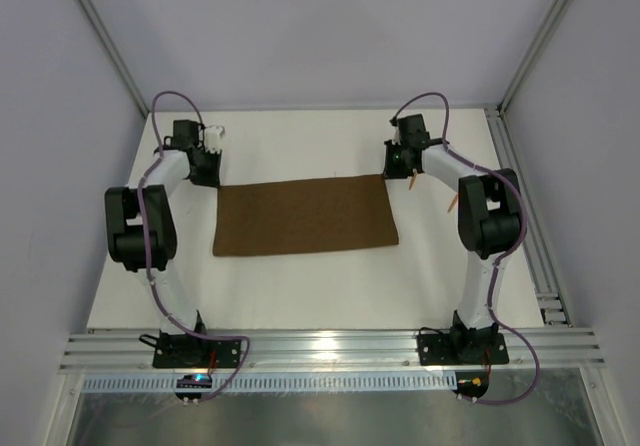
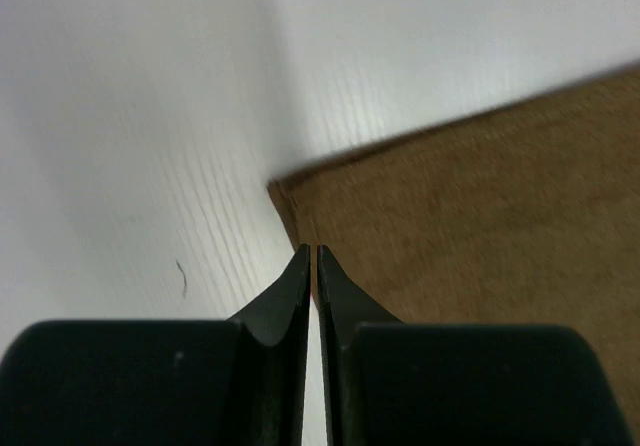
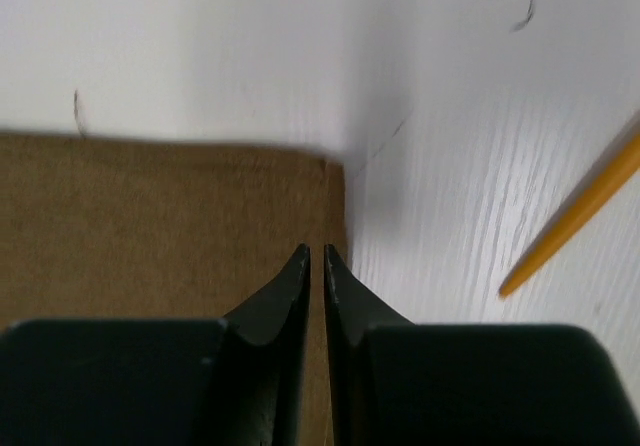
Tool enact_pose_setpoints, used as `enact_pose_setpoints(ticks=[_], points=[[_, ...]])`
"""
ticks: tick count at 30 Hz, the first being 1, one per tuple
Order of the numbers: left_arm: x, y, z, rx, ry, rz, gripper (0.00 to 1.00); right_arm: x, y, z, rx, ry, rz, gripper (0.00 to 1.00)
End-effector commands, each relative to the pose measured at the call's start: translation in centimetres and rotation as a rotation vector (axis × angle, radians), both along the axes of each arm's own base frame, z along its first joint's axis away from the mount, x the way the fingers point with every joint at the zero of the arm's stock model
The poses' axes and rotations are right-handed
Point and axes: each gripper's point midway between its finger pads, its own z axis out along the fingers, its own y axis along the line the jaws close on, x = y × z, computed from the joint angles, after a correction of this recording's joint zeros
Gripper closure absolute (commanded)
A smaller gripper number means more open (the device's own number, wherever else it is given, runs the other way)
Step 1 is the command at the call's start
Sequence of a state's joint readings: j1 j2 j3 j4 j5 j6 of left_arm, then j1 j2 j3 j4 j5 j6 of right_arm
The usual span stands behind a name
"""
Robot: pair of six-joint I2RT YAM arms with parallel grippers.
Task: Fold the napkin into a case and place the utensils inside
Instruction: Smooth out the rectangle-folded napkin at the center of the board.
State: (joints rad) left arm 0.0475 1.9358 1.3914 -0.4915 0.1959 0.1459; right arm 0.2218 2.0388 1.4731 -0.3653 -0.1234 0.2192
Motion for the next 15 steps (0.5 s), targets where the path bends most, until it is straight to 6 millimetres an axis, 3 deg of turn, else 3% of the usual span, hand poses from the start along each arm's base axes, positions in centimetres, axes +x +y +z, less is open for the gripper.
enact_pose_setpoints(ticks=[1,2,3,4,5,7,9,10,15], points=[[-3.7,-4.6,6.0,-0.059,-0.027,-0.134,0.93,-3.7,2.2,6.6,0.022,-0.109,0.069,0.87],[-5.9,-5.4,5.2,-0.054,0.032,-0.174,0.93,-5.2,3.0,6.6,0.027,-0.103,0.096,0.88],[-7.6,-6.0,5.3,-0.032,0.057,-0.232,0.93,-7.2,5.2,6.4,0.029,-0.093,0.159,0.9],[-9.4,-7.6,4.6,-0.014,0.103,-0.294,0.93,-9.4,5.6,5.0,0.011,-0.054,0.187,0.92],[-12.3,-7.6,2.9,0.001,0.197,-0.319,0.93,-10.5,6.3,5.4,0.021,-0.059,0.205,0.95],[-14.3,-7.6,1.6,0.028,0.259,-0.345,0.93,-13.7,8.1,3.6,0.084,0.016,0.262,0.97],[-15.8,-6.0,-0.6,0.098,0.324,-0.321,0.94,-14.8,8.7,2.5,0.147,0.058,0.242,0.97],[-16.0,-5.7,-1.2,0.115,0.333,-0.318,0.93,-15.8,8.1,1.0,0.134,0.091,0.224,0.97],[-16.7,-4.7,-3.6,0.16,0.373,-0.308,0.94,-17.6,6.5,-2.2,0.097,0.151,0.16,0.97]])
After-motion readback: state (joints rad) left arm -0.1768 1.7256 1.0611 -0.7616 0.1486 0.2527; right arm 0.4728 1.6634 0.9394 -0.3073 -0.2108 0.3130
